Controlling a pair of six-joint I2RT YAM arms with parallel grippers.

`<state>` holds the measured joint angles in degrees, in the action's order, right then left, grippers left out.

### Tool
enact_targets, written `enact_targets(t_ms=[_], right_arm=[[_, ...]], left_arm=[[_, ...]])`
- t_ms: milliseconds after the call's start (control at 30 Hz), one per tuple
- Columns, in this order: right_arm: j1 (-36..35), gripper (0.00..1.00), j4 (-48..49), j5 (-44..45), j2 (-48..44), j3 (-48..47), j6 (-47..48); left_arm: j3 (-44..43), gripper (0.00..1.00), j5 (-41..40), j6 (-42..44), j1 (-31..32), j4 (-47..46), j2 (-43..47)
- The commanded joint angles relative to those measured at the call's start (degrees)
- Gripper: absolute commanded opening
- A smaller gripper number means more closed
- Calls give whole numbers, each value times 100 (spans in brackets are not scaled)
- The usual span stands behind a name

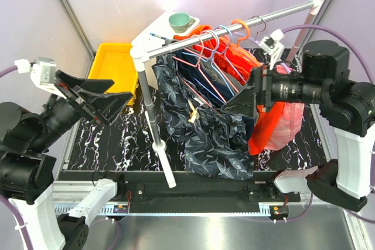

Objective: Remove the shorts from the hanger

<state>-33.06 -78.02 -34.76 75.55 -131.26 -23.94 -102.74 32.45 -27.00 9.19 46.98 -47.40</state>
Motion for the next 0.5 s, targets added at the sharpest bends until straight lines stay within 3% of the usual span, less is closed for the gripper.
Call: enact_targets(t_ms=[0,233,467], right_arm=[[-762,100,-249,1296,205,-286,-146],[-1827,99,-179,3419,478,-172,223],[-1915,87,856,4021,268,714,680]], left_arm=[[385,99,604,-235,-31,30,213],[1115,98,939,-709,-31,39,529],[1634,98,843,-938,-31,92,881]])
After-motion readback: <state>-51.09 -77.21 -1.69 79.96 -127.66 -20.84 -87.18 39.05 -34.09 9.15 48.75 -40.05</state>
